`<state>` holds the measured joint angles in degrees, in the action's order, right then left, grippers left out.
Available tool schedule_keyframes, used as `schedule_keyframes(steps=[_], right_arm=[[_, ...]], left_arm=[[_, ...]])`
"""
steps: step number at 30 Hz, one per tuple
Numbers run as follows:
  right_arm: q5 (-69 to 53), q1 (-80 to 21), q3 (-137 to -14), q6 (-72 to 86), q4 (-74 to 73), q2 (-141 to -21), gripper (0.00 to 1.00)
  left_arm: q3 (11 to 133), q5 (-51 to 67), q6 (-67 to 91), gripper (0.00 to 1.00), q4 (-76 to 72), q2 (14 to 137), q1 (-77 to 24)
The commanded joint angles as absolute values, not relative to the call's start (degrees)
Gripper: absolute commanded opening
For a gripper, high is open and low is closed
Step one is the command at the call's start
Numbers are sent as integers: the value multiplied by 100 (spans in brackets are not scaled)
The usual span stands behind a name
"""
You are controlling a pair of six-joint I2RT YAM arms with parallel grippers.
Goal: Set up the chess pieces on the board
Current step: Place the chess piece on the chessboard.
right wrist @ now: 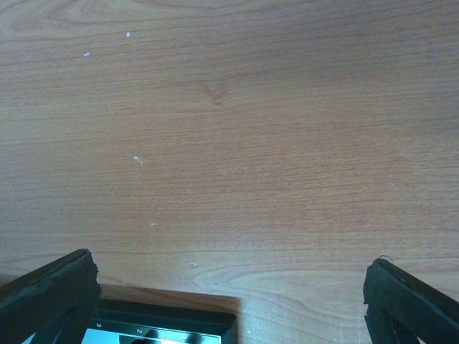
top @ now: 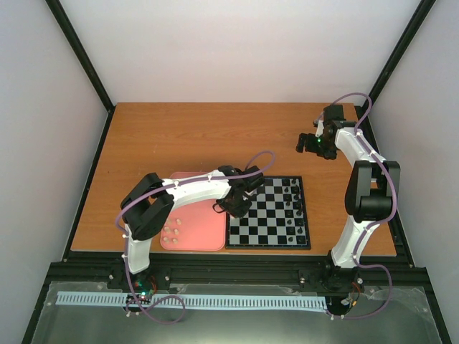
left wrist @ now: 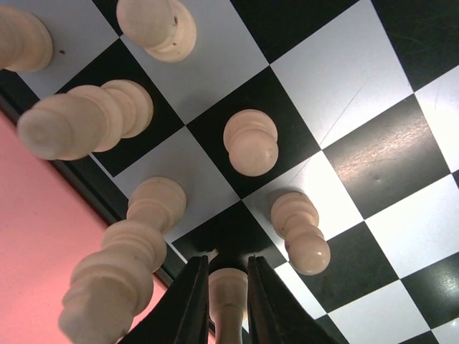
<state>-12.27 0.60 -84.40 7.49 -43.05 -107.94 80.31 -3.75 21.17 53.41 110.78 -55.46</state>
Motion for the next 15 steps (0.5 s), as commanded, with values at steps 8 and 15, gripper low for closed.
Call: schedule_keyframes(steps=[8, 15], right_arm=[[-1182, 35, -8685, 685, -4311, -10865, 100], [-1191, 35, -8788, 681, -4333, -10954, 100]], left_arm=[[8311, -540, 1933, 6, 5195, 11137, -5487], [8410, -447, 1889, 6, 5194, 11198, -5433]])
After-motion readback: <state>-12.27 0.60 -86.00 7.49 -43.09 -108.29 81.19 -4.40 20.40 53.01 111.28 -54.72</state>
